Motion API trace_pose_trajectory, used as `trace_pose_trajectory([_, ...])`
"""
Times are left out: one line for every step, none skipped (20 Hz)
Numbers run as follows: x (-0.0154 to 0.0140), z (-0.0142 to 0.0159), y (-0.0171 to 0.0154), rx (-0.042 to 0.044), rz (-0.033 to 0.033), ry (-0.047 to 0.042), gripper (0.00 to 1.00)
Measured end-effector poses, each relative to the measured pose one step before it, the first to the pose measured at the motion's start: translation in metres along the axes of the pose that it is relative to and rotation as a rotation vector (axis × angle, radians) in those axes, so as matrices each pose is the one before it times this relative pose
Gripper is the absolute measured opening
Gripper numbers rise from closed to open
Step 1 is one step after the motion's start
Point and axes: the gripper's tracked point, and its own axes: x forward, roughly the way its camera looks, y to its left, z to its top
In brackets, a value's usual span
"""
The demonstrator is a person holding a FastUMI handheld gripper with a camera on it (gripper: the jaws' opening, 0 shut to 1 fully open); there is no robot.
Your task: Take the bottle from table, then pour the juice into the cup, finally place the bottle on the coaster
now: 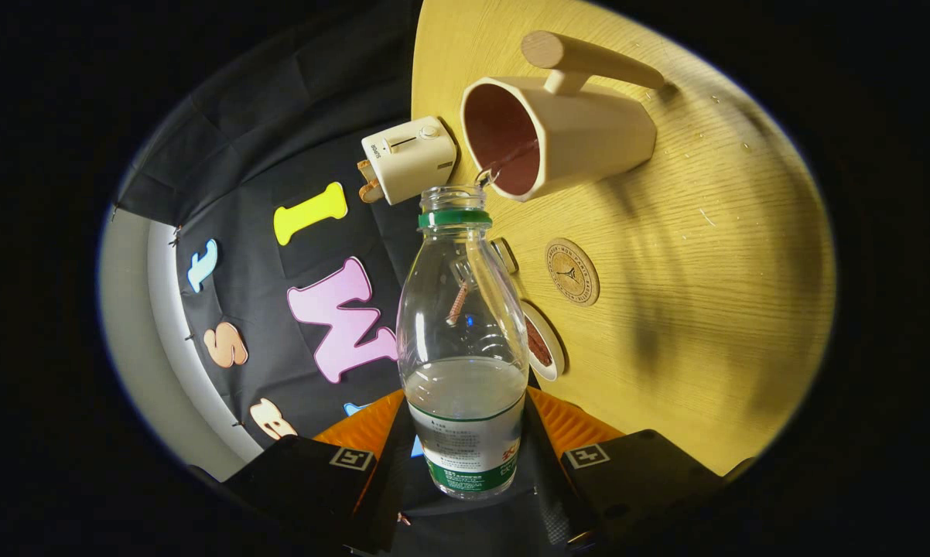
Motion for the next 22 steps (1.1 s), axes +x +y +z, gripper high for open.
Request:
trace_pose_trajectory([-0.0004,-0.00005,0.00063,0.00548,-0.00182,0.00323,0.74])
trace_pose_trajectory([-0.00073,-0.00007,0.00052,0.00472,-0.00148,0.00268,0.74])
trace_pose_trajectory([-0.00013,-0.00014,0.0004,0.0037,-0.00145,0.00161,0.74])
trace_pose_trajectory([-0.00081,0.00109,-0.00018,0.00381,-0.00085,0.00133,0.74])
trace_pose_trajectory([-0.00024,-0.00015,0.00064,0.00378,-0.00062,0.00172,0.74])
trace_pose_trajectory([-0.00163,-0.00057,0.00089,0.00443,-0.00105,0.00195,0.74])
trace_pose_trajectory([-0.0008,-0.00001,-0.00004,0.00412,0.0014,0.00227,0.74])
trace_pose_trajectory([-0.00057,0.00133,0.00155,0.00068,0.00009,0.00134,0.74])
trace_pose_trajectory([0.00098,0.00089,0.00125,-0.00099,0.00043,0.0028,0.74])
trace_pose_trajectory([0.0006,-0.00005,0.00123,0.00076,-0.00007,0.00178,0.74])
trace_pose_trajectory([-0.00015,0.00131,0.0009,0.00486,0.00073,-0.0001,0.74])
trace_pose_trajectory([-0.00057,0.00093,0.00102,0.00889,0.00118,-0.00263,0.74])
trace_pose_trajectory([0.00112,0.00098,0.00087,0.0093,-0.00061,-0.00308,0.74])
trace_pose_trajectory([0.0002,-0.00023,0.00014,0.00694,-0.00306,-0.00129,0.74])
trace_pose_trajectory([0.00037,-0.00045,-0.00019,0.00448,-0.00451,0.00155,0.74])
trace_pose_trajectory([0.00026,-0.00003,0.00127,0.00518,-0.00224,0.00138,0.74])
trace_pose_trajectory([0.00102,0.00044,0.00125,0.00653,-0.00082,-0.00082,0.74])
trace_pose_trajectory([0.00045,0.00052,0.00218,0.0081,0.0013,-0.00167,0.74])
trace_pose_trajectory([0.00068,0.00165,0.00106,0.00886,0.00209,-0.00339,0.74])
trace_pose_trajectory([-0.00012,0.00096,0.0021,0.00778,0.00298,-0.0041,0.74])
trace_pose_trajectory([0.00109,0.00157,0.00132,0.00829,0.00228,-0.00457,0.74])
trace_pose_trajectory([-0.00085,0.00192,0.00091,0.01035,0.00209,-0.00626,0.74])
